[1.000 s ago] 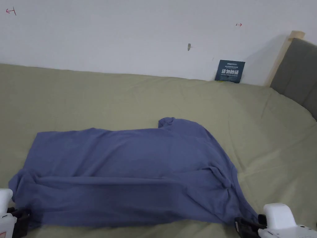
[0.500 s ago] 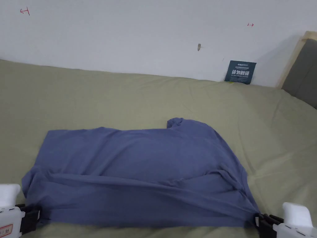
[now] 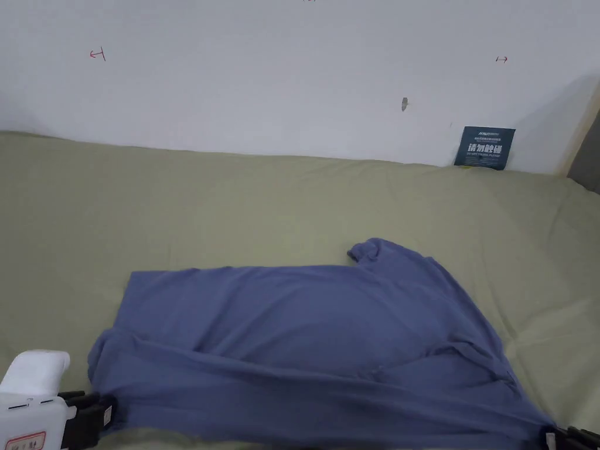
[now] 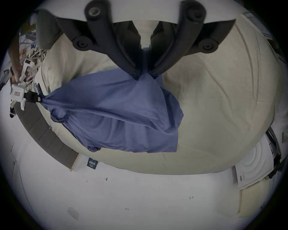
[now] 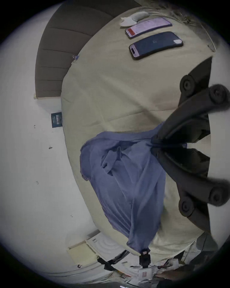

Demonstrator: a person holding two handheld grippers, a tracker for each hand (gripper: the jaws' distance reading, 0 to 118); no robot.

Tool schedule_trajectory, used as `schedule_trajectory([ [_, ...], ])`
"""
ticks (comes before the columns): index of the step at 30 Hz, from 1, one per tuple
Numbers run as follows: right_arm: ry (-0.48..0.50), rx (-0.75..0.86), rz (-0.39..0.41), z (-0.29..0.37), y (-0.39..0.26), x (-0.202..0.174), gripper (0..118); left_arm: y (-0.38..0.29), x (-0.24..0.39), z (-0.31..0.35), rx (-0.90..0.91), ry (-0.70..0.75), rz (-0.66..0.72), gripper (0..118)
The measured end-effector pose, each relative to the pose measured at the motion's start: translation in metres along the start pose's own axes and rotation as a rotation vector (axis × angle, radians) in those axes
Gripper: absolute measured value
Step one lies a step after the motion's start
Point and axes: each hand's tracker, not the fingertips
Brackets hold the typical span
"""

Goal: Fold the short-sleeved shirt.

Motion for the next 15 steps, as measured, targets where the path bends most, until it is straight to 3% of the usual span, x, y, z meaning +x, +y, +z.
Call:
schedule_trajectory([
  [4,0.009,-0.037,-0.022,0.02,-0.01,0.007,5,-0.018,-0.004,0.023,-0.025,-0.027,0.001,8],
  [15,-0.019,-0.216,0.111,0.065,-0.055,0.005,5,-0.09,-0.017,0.058,-0.156,-0.028,0.013,8],
])
